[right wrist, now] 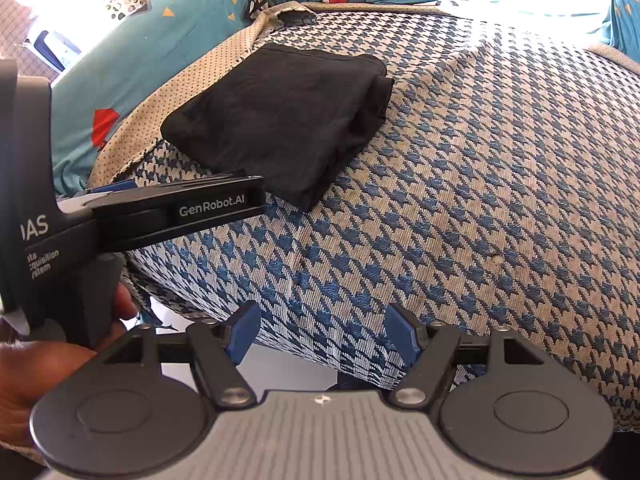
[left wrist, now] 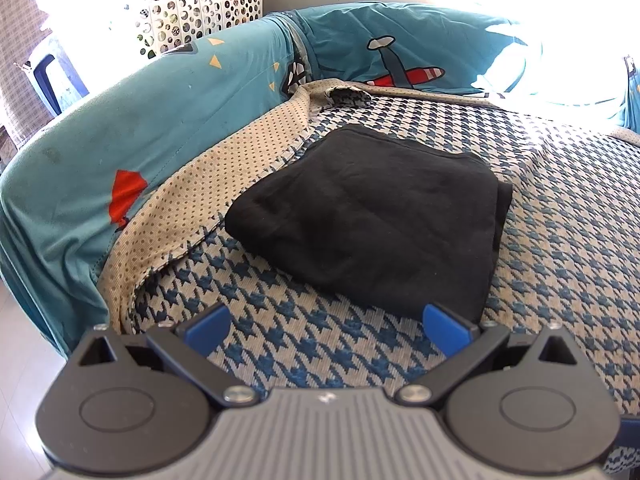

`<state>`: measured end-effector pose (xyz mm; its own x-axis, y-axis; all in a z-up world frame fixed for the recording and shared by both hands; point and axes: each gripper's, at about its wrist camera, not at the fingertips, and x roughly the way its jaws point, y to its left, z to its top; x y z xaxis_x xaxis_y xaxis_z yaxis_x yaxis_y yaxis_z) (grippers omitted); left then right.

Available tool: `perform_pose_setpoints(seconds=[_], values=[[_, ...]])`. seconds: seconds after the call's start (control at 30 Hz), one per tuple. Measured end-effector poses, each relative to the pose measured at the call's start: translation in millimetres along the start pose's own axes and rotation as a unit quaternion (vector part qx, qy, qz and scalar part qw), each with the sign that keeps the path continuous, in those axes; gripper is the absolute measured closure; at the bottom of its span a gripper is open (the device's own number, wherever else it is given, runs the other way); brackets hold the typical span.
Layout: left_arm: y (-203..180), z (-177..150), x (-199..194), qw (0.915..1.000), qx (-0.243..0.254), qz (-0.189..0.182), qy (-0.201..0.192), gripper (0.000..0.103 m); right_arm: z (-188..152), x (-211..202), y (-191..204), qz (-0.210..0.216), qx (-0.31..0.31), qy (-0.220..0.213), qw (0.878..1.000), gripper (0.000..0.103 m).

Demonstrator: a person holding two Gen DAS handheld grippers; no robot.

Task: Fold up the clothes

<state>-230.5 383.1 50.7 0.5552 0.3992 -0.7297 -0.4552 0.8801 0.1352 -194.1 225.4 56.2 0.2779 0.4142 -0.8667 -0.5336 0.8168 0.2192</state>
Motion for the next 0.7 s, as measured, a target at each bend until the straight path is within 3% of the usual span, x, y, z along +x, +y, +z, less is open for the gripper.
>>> perform_pose_setpoints(seconds=[0.7], values=[[0.6,0.4,2.6,1.0000,0.000,0.005,0.004,0.000,1.4,0.5,-0.8,-0.001,0.000,-0.002,1.000,0.035]])
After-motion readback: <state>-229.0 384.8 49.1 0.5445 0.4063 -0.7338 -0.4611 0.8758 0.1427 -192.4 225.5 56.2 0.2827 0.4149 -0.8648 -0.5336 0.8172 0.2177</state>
